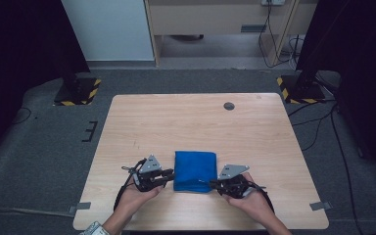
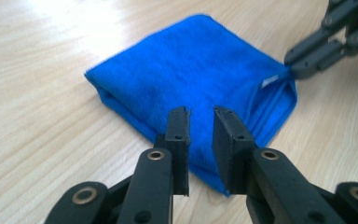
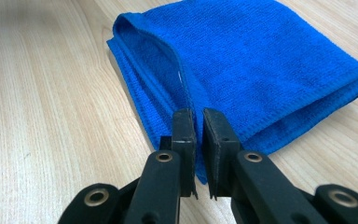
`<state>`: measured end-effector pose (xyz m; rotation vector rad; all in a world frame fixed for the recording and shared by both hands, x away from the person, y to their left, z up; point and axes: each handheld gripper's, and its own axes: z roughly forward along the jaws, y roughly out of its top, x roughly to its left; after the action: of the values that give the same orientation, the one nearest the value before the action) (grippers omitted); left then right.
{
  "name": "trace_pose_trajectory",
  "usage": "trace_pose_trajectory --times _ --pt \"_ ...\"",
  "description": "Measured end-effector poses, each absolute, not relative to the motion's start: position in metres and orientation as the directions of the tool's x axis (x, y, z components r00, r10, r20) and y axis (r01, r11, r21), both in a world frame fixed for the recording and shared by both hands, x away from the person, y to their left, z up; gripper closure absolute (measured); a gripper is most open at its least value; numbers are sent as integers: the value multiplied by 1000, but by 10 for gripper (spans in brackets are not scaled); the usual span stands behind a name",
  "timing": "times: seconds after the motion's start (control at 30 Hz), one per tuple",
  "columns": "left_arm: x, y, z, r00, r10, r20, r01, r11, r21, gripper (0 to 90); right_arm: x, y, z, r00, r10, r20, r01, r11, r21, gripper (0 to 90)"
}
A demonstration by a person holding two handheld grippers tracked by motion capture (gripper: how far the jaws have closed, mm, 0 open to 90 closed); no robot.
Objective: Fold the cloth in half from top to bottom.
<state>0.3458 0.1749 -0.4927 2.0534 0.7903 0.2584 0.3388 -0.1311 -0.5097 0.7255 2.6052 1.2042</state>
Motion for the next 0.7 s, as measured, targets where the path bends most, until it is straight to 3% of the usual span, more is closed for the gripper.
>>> trace_pose_trajectory --times 0.7 --pt "350 158 -506 788 607 -98 434 -436 788 704 335 -135 -493 -863 501 75 352 486 800 771"
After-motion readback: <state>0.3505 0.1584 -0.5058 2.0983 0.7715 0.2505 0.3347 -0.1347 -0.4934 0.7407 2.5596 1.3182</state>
